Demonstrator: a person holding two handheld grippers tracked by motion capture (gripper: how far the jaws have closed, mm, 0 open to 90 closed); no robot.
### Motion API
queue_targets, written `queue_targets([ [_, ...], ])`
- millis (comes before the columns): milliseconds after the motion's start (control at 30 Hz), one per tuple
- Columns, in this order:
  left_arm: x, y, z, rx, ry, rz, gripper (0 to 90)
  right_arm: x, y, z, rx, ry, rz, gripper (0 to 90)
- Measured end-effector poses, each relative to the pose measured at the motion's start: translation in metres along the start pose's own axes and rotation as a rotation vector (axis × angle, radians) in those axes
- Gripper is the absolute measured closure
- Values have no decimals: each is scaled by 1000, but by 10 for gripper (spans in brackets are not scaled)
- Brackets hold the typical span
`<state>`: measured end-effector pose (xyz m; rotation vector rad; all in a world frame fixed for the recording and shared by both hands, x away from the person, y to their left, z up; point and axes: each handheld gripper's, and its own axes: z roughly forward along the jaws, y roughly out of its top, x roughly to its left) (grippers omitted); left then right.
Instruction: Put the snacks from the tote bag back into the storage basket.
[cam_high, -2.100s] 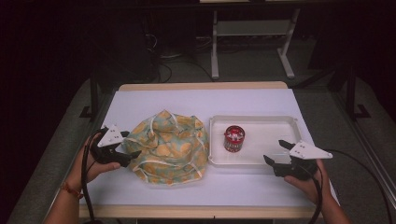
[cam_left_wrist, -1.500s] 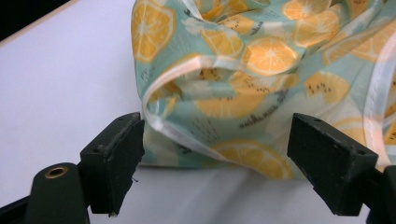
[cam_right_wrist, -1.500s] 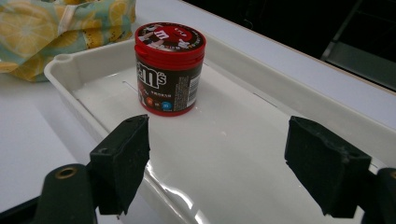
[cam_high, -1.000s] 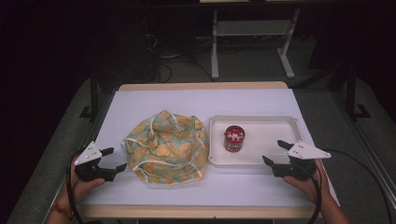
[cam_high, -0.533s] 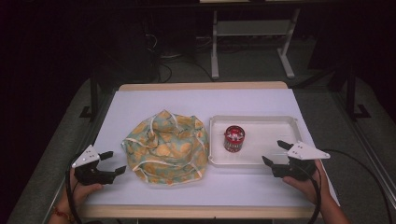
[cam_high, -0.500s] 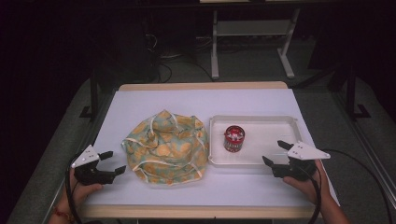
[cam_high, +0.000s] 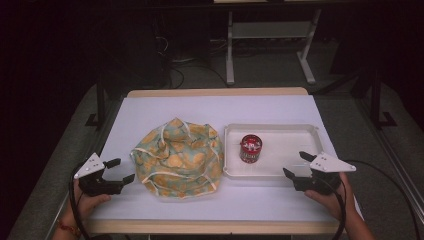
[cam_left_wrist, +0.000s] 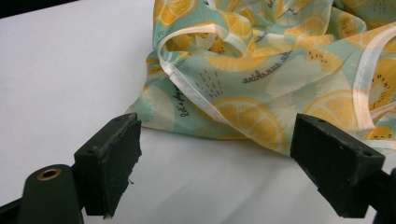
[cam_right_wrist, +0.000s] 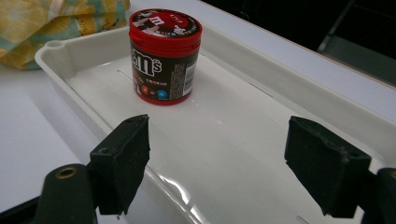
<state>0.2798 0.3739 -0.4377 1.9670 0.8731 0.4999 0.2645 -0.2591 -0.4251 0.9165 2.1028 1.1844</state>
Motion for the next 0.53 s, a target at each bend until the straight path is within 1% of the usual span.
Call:
queue_targets([
  [33,0,0,0,0,7,0,159,0,0,0,-1,1,0,216],
  [100,0,0,0,1,5,-2,159,-1,0,0,-2,2,0,216],
  [333,0,1,-1,-11,17,-6,159,-1,0,2,0,6,4,216],
  [533,0,2,-1,-23,19,-12,159,-2,-1,2,0,9,8,216],
])
